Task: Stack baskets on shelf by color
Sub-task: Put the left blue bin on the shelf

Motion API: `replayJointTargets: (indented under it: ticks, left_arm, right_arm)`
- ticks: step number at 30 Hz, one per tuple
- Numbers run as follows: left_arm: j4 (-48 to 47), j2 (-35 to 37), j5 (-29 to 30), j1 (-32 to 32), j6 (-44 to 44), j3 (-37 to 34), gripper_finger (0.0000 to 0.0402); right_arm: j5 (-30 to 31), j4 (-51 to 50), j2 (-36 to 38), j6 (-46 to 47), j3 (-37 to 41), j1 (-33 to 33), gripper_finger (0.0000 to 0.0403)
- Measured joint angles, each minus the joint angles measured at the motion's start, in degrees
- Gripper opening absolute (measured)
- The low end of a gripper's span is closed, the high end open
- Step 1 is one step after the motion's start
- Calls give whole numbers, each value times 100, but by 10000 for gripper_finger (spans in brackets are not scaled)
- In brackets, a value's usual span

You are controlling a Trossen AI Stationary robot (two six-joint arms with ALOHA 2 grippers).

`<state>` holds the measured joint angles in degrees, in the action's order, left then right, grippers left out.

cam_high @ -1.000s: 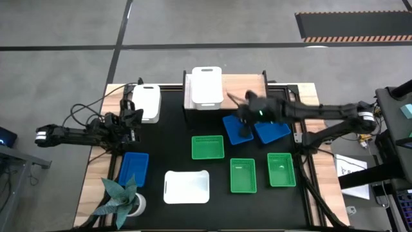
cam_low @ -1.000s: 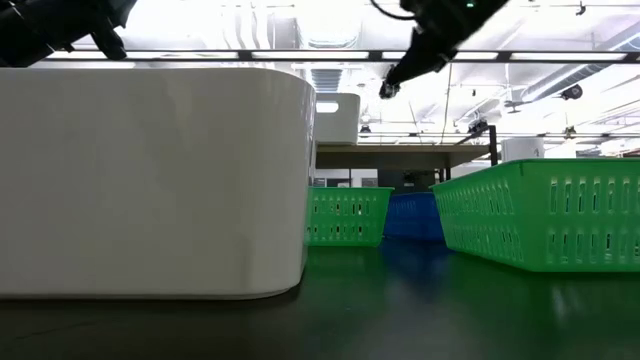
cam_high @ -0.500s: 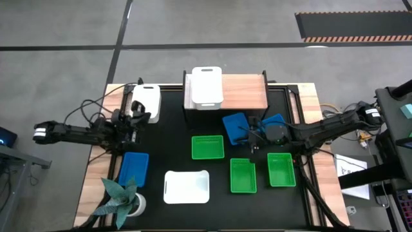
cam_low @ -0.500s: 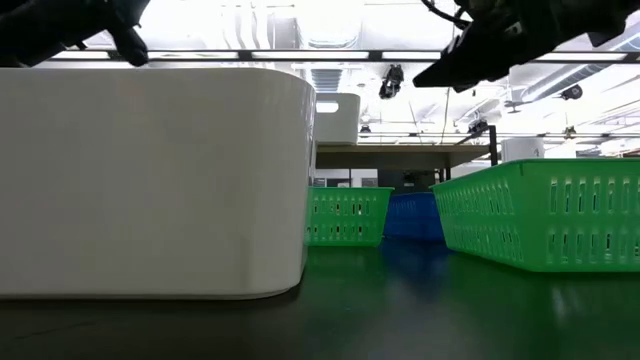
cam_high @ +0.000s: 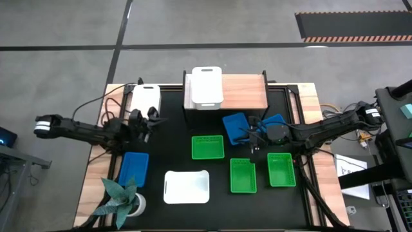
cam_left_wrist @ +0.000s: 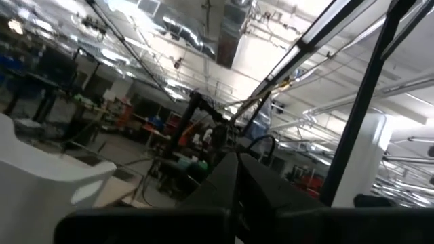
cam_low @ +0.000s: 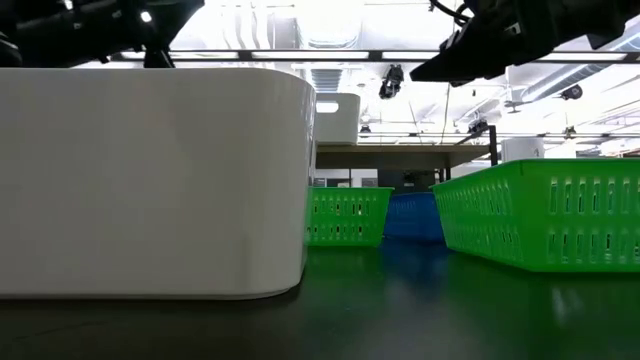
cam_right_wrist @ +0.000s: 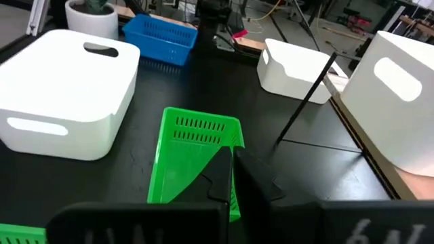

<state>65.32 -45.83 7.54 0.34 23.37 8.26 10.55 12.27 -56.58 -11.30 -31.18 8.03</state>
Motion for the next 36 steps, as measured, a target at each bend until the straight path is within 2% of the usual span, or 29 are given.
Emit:
replayJointTargets:
  ticks: [6,9,11,16,23,27,31,34,36]
  left_arm:
    - [-116,-525,-1,-381,187,447,0]
    - [-596,-829,100,-641,375,708,0]
    - [-1165,-1048,415,-831,540,951,0]
    - [-3450,-1447,927,-1141,1398,1727,0]
    - [-7773,-1956,848,-1694,3394,3074,0]
    - [-9831,-2278,451,-2010,4876,3679,0]
    - [-11594,-2623,-329,-2191,6038,4175,0]
    - [-12662,-2873,-995,-2236,6476,4434,0]
    - [-12976,-2973,-1168,-2246,6491,4517,0]
  right_arm:
    - [-1,0,0,-268,0,0,9]
    - [2,2,25,-399,0,-2,9]
    - [2,0,44,-518,0,-2,9]
    - [2,-2,138,-783,0,-4,9]
    - [3,-63,286,-1014,2,-4,9]
    - [4,-219,327,-1035,2,-4,9]
    - [4,-314,328,-1037,2,-4,9]
    - [4,-309,328,-1036,2,-4,9]
    - [4,-310,328,-1037,2,-4,9]
